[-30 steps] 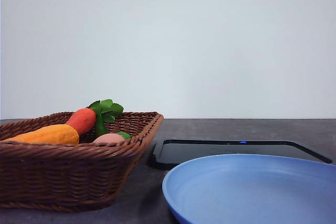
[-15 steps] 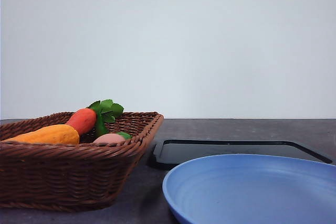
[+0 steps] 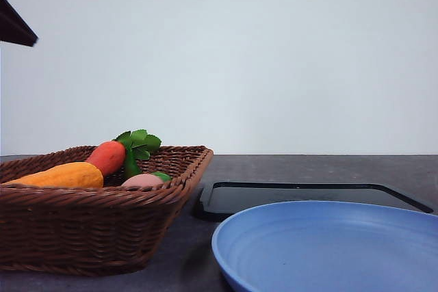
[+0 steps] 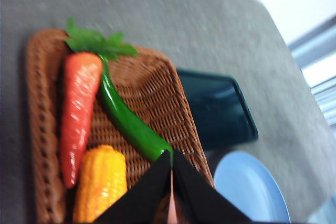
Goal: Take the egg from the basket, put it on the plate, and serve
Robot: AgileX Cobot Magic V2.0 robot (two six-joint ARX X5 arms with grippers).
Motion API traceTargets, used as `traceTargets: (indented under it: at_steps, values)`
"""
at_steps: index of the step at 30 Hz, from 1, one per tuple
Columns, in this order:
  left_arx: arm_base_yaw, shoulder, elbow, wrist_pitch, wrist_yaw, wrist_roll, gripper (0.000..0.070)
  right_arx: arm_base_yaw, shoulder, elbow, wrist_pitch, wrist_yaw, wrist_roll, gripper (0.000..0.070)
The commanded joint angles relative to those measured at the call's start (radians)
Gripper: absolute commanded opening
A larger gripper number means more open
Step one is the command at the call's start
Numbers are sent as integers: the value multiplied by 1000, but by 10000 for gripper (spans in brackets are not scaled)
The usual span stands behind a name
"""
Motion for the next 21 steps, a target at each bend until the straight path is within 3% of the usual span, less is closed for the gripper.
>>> traceTargets:
  at_steps: [1, 4, 6, 8, 14, 21]
  values:
    - [-15, 17, 16, -1, 11, 30, 4, 7, 17, 18, -14, -4, -26, 7]
    - [-39, 29, 16, 0, 11, 30, 51, 23, 36, 18, -54, 0, -29, 104]
    - [-54, 30, 16, 4, 11, 30, 116, 40, 48, 18, -84, 19, -30, 198]
    - [-65, 30, 16, 6, 11, 30, 182, 56, 57, 18, -110, 47, -30, 245]
    - [-90, 30, 16, 2, 11, 3, 326, 118, 82, 17, -157, 130, -29, 252]
    - [-114, 30, 16, -22, 11, -5, 326, 191, 149, 3, -161, 178, -20, 252]
